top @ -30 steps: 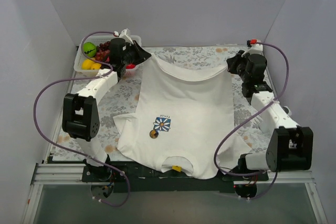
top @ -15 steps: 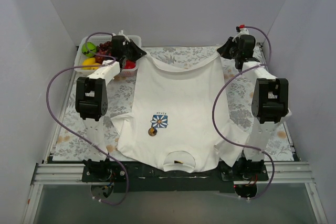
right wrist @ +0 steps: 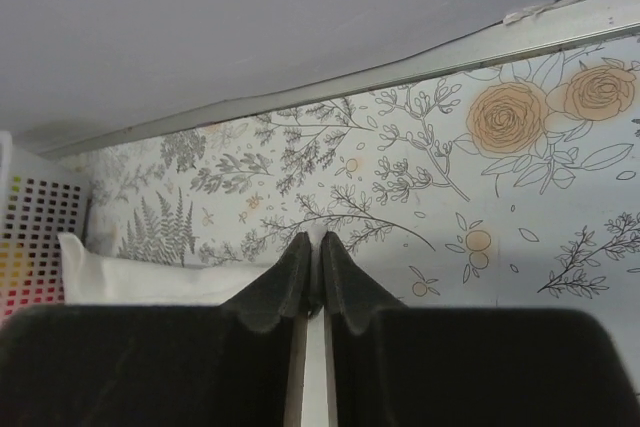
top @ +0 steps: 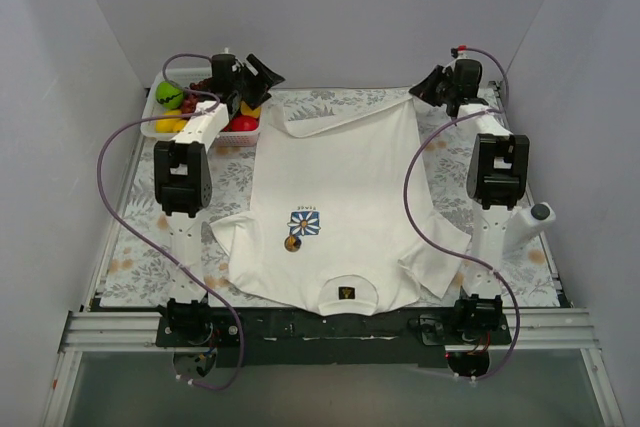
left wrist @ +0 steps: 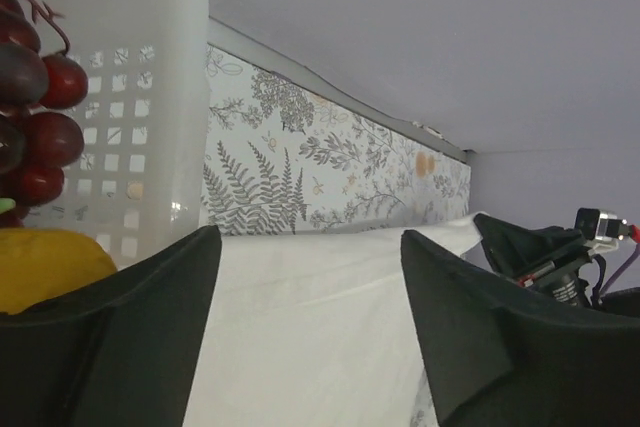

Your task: Pin the brooch onto the clothing

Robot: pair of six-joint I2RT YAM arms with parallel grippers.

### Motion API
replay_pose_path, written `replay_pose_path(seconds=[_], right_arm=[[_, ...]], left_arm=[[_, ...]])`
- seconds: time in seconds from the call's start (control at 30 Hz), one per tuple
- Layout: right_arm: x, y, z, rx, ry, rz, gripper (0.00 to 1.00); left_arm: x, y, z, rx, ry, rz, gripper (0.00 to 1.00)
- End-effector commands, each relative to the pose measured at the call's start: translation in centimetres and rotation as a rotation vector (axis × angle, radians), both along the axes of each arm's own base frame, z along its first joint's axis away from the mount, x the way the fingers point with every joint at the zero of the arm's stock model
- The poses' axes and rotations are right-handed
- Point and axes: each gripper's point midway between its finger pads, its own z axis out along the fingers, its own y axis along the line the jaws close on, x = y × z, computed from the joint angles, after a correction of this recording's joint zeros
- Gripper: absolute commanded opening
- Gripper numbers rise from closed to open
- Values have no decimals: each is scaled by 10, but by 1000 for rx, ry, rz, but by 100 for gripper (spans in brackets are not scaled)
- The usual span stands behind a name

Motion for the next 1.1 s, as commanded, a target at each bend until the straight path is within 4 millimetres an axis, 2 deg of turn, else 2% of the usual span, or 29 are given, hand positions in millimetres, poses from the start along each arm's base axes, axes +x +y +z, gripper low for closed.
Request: replay_pose_path(seconds=[0.0, 0.03, 0.07, 0.13, 0.17, 0.2, 0.23, 0.27, 0.33, 0.37, 0.4, 0.43, 0.5, 0.53, 0.57, 0.6, 0.63, 0.67, 0.73, 0.77, 0.8, 0.83, 0.87, 0.9, 0.93, 0.97, 1.0, 1.03, 1.07], right_arm=[[30, -29, 62, 133, -157, -76, 28], [32, -31, 64, 146, -159, -83, 39], [35, -32, 71, 142, -173, -81, 56], [37, -32, 89, 118, -196, -73, 70], [35, -34, 95, 97, -207, -67, 78], [30, -33, 88, 89, -178, -64, 79], [22, -32, 105, 79, -196, -59, 86], [16, -32, 108, 70, -196, -53, 87], [-10, -29, 111, 50, -176, -38, 87], [-22, -26, 107, 48, -155, -28, 87], [-34, -23, 105, 36, -144, -14, 87], [-60, -19, 98, 27, -105, -8, 87], [-87, -9, 93, 3, -78, 0, 87], [-105, -5, 106, -31, -104, 12, 87], [-126, 2, 81, -50, -29, 21, 87], [-139, 15, 75, -78, -12, 41, 87], [-151, 19, 84, -117, -36, 55, 87], [-174, 30, 61, -140, 50, 82, 86], [-195, 34, 64, -198, 53, 88, 86], [-213, 39, 48, -212, 101, 105, 85], [-226, 40, 41, -228, 125, 112, 84], [-239, 42, 49, -230, 101, 117, 84], [-250, 45, 46, -231, 107, 125, 83], [-269, 42, 24, -243, 151, 121, 82], [-280, 40, 36, -241, 113, 110, 82], [-289, 37, 33, -231, 114, 93, 80], [-307, 31, 10, -241, 160, 80, 79], [-315, 28, 21, -230, 114, 61, 77], [-324, 25, 16, -228, 120, 45, 71]], left_arm=[[14, 18, 56, -93, -91, 37, 78], [14, 17, 63, -99, -110, 26, 84], [13, 14, 72, -103, -127, 3, 86], [8, 12, 89, -94, -164, -29, 91], [0, 10, 109, -94, -198, -47, 92], [-7, 10, 105, -88, -185, -52, 93], [-14, 11, 107, -74, -191, -58, 94], [-21, 11, 113, -69, -203, -67, 95], [-47, 13, 118, -50, -195, -80, 95], [-57, 14, 117, -32, -192, -81, 95], [-76, 17, 140, -18, -229, -79, 95], [-91, 19, 115, -3, -168, -74, 94], [-113, 30, 109, 62, -151, -41, 91], [-138, 36, 104, 90, -127, -28, 90], [-149, 42, 101, 122, -124, -18, 89], [-159, 47, 98, 148, -115, -5, 87], [-177, 54, 106, 180, -120, 17, 87], [-189, 59, 85, 207, -66, 32, 86], [-215, 68, 80, 242, -41, 52, 84], [-230, 71, 61, 252, 3, 50, 83], [-238, 72, 54, 257, 18, 50, 82], [-248, 72, 46, 261, 45, 46, 79], [-259, 74, 47, 260, 41, 50, 78], [-271, 75, 29, 260, 87, 47, 76], [-280, 75, 22, 255, 110, 47, 74], [-288, 76, 21, 255, 114, 49, 73], [-298, 76, 8, 253, 147, 48, 66], [-304, 77, 3, 249, 168, 50, 52], [-310, 75, -1, 241, 180, 40, 47]])
